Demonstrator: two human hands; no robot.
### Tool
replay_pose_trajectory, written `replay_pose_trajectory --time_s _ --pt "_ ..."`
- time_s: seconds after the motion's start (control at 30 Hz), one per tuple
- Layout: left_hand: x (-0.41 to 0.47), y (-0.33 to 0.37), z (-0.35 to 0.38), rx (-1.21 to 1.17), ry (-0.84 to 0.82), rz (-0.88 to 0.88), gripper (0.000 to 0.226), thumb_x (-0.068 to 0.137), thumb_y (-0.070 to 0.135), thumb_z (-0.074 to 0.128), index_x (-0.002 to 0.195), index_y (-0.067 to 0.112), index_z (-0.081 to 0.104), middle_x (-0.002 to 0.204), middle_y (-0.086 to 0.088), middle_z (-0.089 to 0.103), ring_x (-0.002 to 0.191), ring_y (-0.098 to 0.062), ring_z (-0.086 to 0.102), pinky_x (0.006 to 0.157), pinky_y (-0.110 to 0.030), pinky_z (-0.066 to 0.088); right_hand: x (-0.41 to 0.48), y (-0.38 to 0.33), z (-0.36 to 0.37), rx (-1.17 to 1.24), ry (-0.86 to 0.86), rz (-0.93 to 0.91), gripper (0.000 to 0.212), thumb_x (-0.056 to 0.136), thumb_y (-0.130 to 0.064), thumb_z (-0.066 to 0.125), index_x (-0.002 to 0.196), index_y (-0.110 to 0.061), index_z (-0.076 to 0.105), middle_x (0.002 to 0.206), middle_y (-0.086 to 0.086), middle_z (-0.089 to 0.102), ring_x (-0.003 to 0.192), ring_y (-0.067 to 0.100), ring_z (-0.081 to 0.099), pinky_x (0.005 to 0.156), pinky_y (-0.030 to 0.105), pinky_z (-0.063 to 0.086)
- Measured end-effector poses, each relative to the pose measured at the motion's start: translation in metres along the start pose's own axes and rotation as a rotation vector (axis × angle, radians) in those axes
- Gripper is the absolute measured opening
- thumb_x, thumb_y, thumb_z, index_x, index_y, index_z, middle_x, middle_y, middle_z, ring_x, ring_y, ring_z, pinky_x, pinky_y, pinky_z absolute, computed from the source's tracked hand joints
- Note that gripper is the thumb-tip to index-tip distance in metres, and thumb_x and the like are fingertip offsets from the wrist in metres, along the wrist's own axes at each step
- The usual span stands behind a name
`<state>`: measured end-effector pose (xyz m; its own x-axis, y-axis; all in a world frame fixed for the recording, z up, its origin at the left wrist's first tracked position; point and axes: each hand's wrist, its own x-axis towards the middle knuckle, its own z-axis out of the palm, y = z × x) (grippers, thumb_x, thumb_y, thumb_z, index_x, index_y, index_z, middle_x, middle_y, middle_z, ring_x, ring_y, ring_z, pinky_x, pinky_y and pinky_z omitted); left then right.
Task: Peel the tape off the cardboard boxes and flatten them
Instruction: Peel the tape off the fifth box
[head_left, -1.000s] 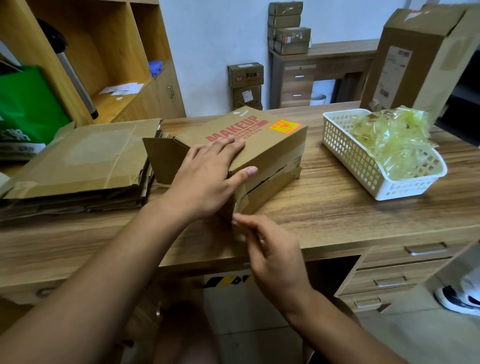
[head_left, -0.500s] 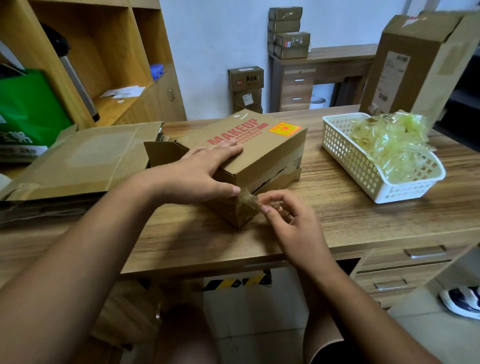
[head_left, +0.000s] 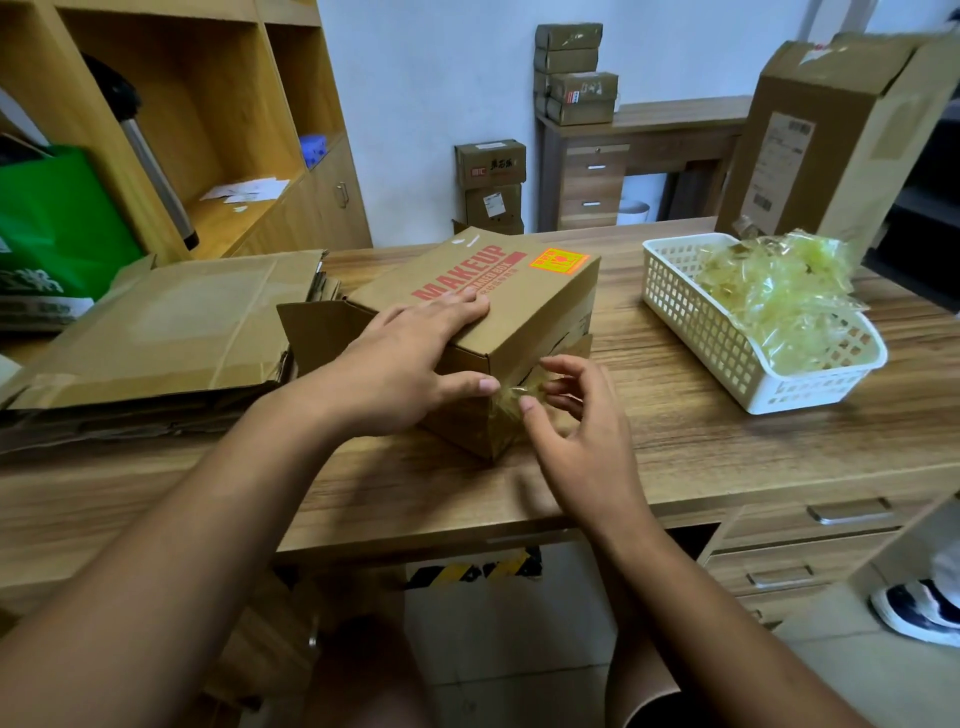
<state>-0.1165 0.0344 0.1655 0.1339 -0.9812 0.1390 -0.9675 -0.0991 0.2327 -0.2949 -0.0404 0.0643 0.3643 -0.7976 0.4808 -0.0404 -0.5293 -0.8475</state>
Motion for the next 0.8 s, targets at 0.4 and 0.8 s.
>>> replay_pose_trajectory --time_s 0.4,0.8 --pt "0.003 0.006 0.004 0.060 0.075 -0.038 0.086 0.079 0.071 0.058 0.153 0.040 0.029 0.162 0.015 0.026 0.147 -0.006 0.020 0.116 -0.030 0.010 0.002 -0.005 0.000 -0.067 0.038 -0.142 0.011 0.091 -0.009 0.073 0.088 -0.017 0.067 0.100 -0.005 0.065 0.098 0.008 0.065 0.082 0.034 0.057" --pt "0.009 0.015 0.009 0.123 0.099 -0.069 0.089 0.074 0.080 0.047 0.151 0.040 0.032 0.156 0.012 0.035 0.143 -0.013 0.027 0.115 -0.037 0.016 -0.032 -0.008 -0.006 0.058 0.036 -0.205 0.006 0.094 -0.005 0.066 0.095 -0.011 0.065 0.103 -0.006 0.068 0.102 0.009 0.067 0.081 0.025 0.057"
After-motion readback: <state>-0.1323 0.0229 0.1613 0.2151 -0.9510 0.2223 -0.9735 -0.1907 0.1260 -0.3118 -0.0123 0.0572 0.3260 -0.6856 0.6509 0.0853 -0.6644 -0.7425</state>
